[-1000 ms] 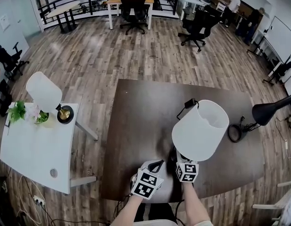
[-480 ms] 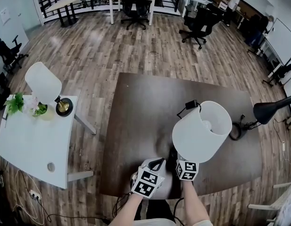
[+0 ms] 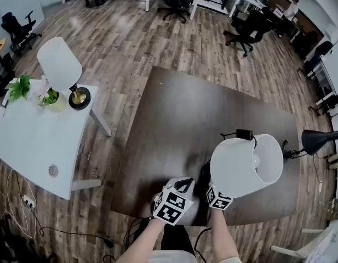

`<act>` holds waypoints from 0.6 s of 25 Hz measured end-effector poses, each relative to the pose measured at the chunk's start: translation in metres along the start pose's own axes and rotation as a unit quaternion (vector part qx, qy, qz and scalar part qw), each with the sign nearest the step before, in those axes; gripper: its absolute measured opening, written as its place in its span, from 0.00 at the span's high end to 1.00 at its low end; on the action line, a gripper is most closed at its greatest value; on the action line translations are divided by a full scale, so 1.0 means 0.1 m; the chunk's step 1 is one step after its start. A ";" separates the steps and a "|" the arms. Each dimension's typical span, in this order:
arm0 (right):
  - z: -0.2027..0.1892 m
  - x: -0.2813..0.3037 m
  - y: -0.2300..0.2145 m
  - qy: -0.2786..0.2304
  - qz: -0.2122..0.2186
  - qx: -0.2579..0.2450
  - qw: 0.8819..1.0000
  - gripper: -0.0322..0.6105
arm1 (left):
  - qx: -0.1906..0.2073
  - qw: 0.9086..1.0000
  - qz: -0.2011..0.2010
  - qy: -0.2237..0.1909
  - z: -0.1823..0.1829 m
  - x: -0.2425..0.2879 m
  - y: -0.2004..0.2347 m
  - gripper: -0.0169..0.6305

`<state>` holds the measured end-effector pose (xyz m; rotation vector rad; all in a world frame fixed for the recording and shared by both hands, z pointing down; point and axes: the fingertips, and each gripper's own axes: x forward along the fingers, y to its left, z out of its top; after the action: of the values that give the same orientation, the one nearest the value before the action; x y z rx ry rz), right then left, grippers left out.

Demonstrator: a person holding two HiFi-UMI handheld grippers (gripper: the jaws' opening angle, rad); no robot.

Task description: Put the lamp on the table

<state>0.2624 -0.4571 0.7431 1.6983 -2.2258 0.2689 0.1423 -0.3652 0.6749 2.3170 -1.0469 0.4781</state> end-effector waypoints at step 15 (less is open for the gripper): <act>-0.05 -0.06 0.07 0.001 -0.015 -0.006 1.000 0.67 | 0.003 1.000 0.012 -0.004 -0.18 -0.19 -0.12 0.97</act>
<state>0.2574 -0.4479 0.7461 1.7235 -2.1941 0.2498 0.1376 -0.3373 0.6754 2.3150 -1.0798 0.4816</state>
